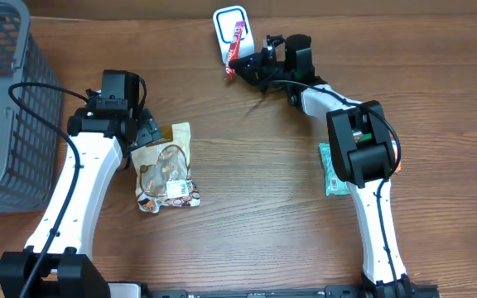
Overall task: Scan the item barcode
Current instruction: 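Hold the red packet in front of the scanner, then carry the red packet down and release it beside the mint-green packet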
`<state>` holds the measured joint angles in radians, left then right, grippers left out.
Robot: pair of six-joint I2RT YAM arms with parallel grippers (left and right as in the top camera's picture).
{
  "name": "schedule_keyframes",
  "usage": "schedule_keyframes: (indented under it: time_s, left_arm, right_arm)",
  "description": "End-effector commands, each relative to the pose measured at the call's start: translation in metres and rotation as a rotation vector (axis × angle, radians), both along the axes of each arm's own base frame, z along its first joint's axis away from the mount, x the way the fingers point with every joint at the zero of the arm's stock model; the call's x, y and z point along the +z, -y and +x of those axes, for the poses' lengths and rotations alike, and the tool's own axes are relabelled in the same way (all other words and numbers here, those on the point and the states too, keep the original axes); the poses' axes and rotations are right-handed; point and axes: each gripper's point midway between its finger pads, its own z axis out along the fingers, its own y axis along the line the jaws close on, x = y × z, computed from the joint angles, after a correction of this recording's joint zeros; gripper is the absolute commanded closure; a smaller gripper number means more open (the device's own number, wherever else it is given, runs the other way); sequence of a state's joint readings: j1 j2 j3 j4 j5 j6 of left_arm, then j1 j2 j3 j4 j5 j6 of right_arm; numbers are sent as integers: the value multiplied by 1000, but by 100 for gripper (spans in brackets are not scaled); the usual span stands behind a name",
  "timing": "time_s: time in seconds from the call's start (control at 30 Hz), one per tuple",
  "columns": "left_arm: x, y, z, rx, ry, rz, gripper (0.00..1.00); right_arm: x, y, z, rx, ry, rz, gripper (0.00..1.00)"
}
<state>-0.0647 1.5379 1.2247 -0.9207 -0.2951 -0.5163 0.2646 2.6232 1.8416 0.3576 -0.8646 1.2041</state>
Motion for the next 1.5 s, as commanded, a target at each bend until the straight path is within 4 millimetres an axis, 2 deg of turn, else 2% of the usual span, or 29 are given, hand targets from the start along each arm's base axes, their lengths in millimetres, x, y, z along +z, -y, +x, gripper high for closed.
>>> schedule_keyframes:
  time_s: [0.0,0.43,0.6,0.73,0.93,0.97,1.03,1.2,1.37,1.43,1.47]
  left_arm:
    - [12,1,3,-8,33,0,1]
    - [12,1,3,-8,33,0,0]
    - [12,1,3,-8,33,0,0]
    - [12,1,3,-8,33,0,0]
    - [12,1,3,-8,32,0,0]
    - [12,1,3,-8,33,0,1]
    - [12,1,3,-8,33,0,0]
    - [12,1,3,-8,33,0,0]
    - [12,1,3,-8,33,0,0]
    - [12,1,3,-8,33,0,1]
    - [12,1,3,-8,33,0,0]
  right_arm:
    - [2,-4,1,-10,4,-12,96]
    - [-4,-3,-1,-12,-32,-23,96]
    - [6,-1,-1,-3,-18,-13,96]
    - [40,1,1,8,40,4,96]
    - [122,10,-5,26,213,-35,96]
    - [131,12,-7,30,231,-46,96]
    - [155,16,-17,45,279,-85,96]
    - [187,32,-47,56,309,-244,96]
    - [198,52,-89,105,298,-420,96]
    - [194,59,-110,158,289,-490,96]
    - [188,65,-130,232,293,-541,96]
